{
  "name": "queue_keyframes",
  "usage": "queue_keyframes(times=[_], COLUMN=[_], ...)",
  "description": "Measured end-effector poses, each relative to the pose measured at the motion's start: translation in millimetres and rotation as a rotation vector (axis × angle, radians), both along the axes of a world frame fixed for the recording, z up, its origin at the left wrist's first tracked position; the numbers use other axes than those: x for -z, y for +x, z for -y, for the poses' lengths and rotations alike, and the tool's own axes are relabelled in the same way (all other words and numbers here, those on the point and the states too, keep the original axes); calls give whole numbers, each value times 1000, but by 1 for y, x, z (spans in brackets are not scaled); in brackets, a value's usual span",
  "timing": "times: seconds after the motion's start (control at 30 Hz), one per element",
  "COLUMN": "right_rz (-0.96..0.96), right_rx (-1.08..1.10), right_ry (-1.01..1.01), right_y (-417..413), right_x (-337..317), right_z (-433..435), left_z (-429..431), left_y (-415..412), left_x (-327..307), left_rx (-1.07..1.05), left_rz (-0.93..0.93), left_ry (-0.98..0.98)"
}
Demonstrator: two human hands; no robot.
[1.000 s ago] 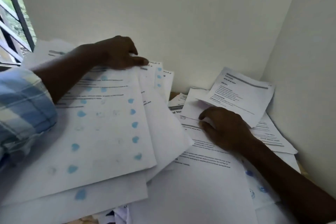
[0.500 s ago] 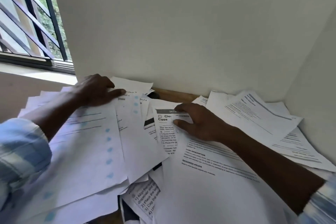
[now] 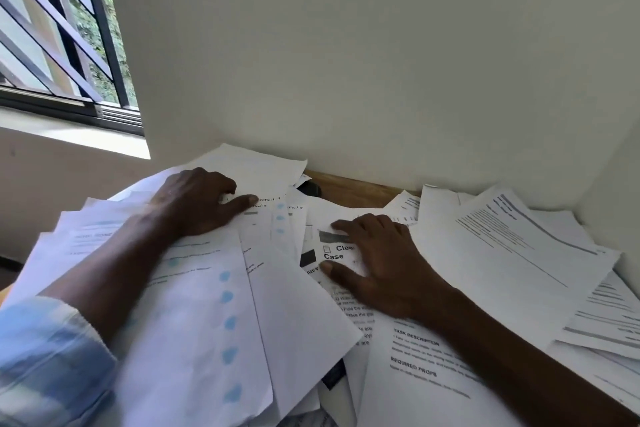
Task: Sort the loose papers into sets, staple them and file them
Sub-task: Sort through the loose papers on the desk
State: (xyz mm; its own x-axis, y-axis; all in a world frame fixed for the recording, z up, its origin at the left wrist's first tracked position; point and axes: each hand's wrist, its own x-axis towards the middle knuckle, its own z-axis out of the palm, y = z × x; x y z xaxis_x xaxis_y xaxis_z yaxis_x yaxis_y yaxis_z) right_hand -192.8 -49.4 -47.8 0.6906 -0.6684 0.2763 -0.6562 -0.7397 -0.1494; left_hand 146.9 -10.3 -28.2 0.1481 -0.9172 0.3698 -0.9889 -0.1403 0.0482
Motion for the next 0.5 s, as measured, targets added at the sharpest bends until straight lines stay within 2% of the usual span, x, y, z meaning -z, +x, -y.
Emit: queue_keyframes(times=[0.13, 0.33, 0.43, 0.5], right_rz=[-25, -45, 210, 318], right_rx=[-35, -230, -210, -108], right_ry=[-15, 135, 244, 222], right_y=[-16, -54, -52, -37], right_x=[-6, -15, -26, -36], right_z=[8, 23, 32, 52], left_z=[2, 4, 3, 1], left_y=[0, 5, 3, 1], left_x=[0, 5, 4, 2], left_rx=[-6, 4, 18, 17], left_rz=[-16, -23, -31, -27], left_ry=[-11, -74, -72, -60])
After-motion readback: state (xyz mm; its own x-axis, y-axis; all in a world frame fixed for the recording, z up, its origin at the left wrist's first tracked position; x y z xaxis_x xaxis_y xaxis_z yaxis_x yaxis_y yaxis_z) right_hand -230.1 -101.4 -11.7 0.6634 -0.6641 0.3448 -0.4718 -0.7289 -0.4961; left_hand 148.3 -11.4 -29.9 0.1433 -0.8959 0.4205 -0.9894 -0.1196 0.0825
